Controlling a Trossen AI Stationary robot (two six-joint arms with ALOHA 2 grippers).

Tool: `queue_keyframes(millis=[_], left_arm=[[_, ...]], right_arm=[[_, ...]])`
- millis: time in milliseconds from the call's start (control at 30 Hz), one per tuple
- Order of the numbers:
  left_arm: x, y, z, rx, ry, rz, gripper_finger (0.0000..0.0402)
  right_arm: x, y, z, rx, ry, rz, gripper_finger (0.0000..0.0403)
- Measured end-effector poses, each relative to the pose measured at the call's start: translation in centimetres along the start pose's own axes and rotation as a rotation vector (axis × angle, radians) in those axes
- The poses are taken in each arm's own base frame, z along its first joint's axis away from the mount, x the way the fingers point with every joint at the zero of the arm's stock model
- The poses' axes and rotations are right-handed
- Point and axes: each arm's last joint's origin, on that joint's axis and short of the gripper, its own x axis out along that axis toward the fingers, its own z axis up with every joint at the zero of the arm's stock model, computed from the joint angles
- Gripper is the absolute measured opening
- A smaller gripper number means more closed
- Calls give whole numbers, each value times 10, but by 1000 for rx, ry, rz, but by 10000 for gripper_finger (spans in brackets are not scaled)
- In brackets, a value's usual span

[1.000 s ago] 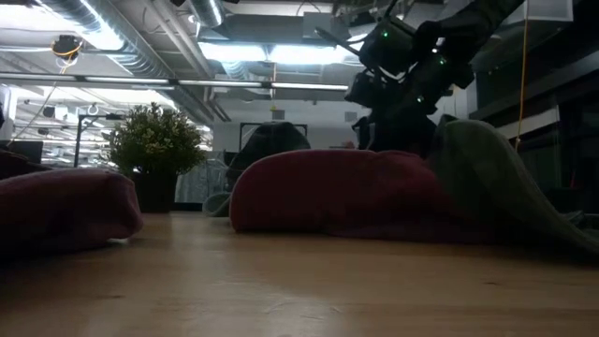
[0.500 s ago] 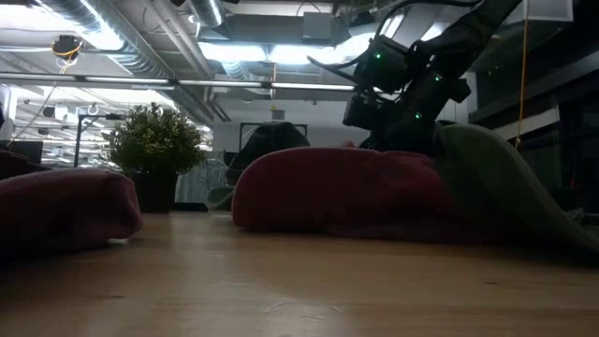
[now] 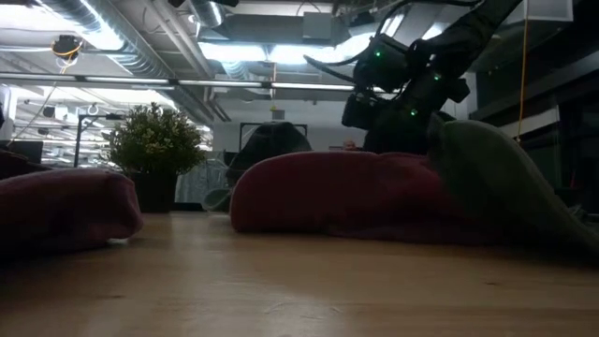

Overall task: Pick & Place hat
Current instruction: Put the top gray cap on the gray cap into the left transparent bin

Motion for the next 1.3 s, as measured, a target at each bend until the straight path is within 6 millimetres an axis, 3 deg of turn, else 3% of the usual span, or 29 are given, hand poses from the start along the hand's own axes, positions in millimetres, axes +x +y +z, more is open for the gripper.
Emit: queue_keyframes(millis=[267,533,867,1067,1300], left_arm=[[0,2,-4,44,38,13,184],[0,5,-9,259,89,33,184],[0,6,-8,548,89,57,184],[0,6,-8,633,84,94,184],[1,9,-5,693,67,254,184]], right_arm=[[-12,1,28,149,-106,69,12],[-39,-2,85,412,-255,228,10],[-87,0,150,661,-434,364,13],[-105,1,168,801,-487,447,13],[-117,5,180,805,-545,663,13]])
